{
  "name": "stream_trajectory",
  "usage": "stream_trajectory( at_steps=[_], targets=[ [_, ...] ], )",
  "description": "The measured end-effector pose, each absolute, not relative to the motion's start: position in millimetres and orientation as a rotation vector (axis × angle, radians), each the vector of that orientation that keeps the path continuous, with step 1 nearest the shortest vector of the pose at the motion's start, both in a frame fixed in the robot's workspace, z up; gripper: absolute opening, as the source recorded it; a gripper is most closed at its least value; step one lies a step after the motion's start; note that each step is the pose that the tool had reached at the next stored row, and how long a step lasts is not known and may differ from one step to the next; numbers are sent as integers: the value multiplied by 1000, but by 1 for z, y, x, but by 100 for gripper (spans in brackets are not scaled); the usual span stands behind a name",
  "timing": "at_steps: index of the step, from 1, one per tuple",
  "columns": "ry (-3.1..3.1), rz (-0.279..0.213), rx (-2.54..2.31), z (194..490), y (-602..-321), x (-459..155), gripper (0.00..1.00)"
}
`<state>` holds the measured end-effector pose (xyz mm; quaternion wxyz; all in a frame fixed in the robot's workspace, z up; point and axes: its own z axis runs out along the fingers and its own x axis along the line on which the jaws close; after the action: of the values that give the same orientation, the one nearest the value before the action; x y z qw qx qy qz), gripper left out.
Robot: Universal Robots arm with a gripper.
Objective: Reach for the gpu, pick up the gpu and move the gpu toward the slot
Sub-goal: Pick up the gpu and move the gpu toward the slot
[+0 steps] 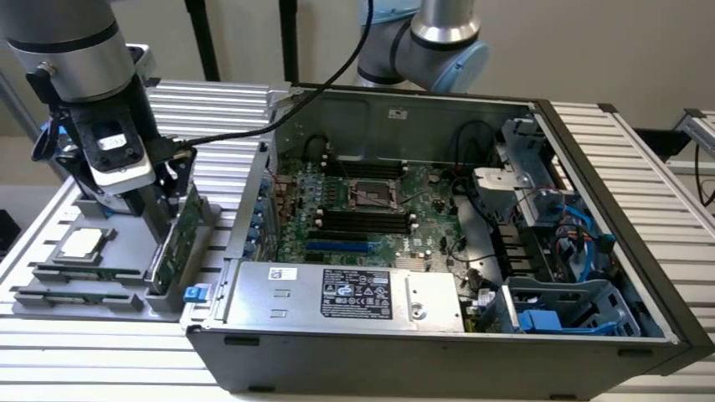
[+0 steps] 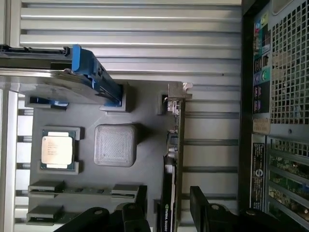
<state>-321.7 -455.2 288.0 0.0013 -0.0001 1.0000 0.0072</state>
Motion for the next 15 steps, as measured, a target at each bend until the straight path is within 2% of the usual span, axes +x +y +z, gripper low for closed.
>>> stream_trajectory(
  at_steps=[15],
  targets=[
    [3133,22,78,261,-457,-320,48]
  ],
)
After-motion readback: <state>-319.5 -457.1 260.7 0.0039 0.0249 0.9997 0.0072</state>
